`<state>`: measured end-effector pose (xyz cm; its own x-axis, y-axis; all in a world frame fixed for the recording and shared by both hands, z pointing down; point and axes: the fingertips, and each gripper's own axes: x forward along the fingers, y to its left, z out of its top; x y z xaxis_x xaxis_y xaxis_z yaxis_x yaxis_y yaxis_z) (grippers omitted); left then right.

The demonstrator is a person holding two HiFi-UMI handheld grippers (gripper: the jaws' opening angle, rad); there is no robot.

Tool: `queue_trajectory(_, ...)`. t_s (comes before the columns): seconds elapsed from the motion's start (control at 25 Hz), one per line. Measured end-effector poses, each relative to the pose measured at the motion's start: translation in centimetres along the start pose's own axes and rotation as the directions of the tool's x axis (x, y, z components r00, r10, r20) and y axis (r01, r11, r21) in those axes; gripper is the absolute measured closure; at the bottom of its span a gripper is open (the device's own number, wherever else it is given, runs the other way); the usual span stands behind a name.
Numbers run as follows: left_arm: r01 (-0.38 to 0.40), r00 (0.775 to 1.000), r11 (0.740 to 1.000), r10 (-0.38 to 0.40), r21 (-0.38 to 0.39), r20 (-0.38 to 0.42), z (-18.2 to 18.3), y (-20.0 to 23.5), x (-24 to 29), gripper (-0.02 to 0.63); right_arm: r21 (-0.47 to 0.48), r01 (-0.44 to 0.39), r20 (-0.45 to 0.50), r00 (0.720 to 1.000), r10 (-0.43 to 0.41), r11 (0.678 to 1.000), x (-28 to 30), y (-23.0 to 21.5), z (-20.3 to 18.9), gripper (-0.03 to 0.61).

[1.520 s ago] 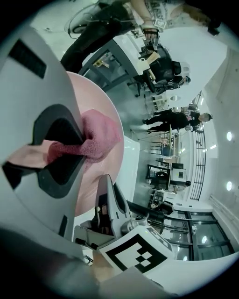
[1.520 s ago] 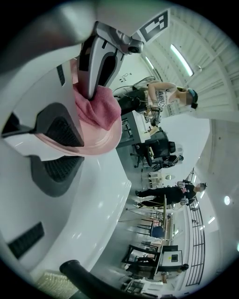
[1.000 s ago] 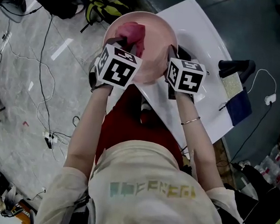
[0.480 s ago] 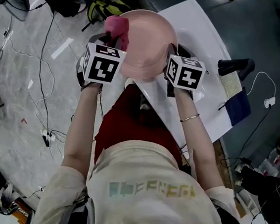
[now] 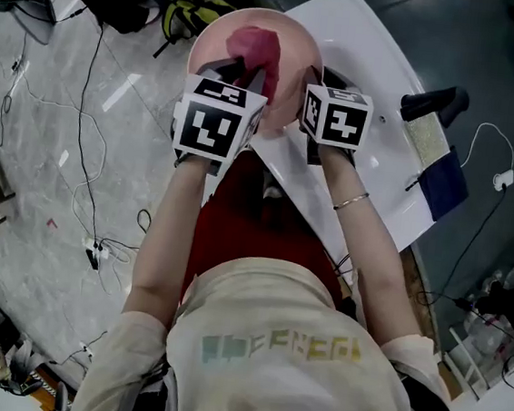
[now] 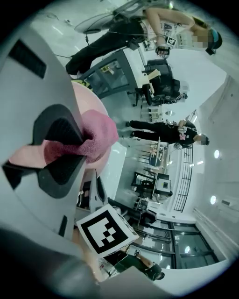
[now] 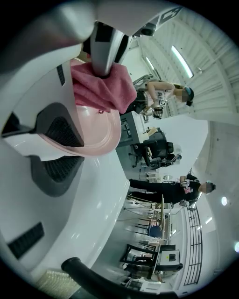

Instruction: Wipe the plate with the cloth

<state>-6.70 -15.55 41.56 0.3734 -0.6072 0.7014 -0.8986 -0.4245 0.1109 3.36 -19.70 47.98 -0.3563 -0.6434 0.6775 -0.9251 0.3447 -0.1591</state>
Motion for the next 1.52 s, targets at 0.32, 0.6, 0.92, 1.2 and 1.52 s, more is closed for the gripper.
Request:
queue_trajectory(0.32,0.089,0.994,0.996,-0.086,0.027,-0.071,-2.4,-4.5,2.5,0.545,-0.011,0.001,-0.001,1.0,-0.001,1.0,-0.3,0.0,0.2,0.494)
queue_trajectory(0.6,0.114,0.985,0.992,-0.107,0.047,-0.132,-5.0,-4.0,2.7,0.545,-0.015,-0.008,-0.002,1.0,0.008,1.0,0.3,-0.1,0.2,0.494)
queue_trajectory(0.92,0.076,0.986,0.996,-0.069,0.045,-0.149,-6.1,-2.0,1.4,0.546,-0.035,0.003,-0.005,1.0,-0.003,0.999,0.4,0.1,0.4,0.494)
queue_trajectory(1.2,0.026,0.985,0.996,-0.01,0.09,-0.172,-6.9,0.0,0.2,0.546,-0.042,0.004,-0.006,1.0,-0.005,0.999,0.3,0.3,0.1,0.494)
queue_trajectory(1.52,-0.003,0.984,0.993,0.024,0.118,-0.178,-7.5,1.8,-0.8,0.546,-0.043,0.004,-0.004,1.0,-0.004,0.999,0.5,0.6,0.0,0.494)
